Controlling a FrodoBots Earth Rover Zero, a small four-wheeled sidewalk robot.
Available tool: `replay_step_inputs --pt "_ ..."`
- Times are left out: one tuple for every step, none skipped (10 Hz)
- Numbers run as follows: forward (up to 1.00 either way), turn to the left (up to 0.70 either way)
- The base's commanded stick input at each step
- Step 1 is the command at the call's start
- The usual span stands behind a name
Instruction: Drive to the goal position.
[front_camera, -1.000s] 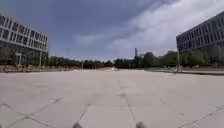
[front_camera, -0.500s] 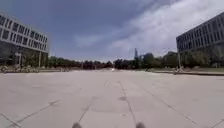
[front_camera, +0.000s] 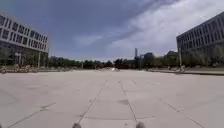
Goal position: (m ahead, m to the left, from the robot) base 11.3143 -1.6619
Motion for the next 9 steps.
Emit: replay_step_inputs --pt "0.45 0.00" --pt "0.45 0.00" --pt "0.45 0.00" --pt "0.45 0.00" --pt "0.45 0.00" --pt "0.45 0.00" --pt "0.45 0.00" --pt "0.45 0.00" --pt "0.45 0.00"
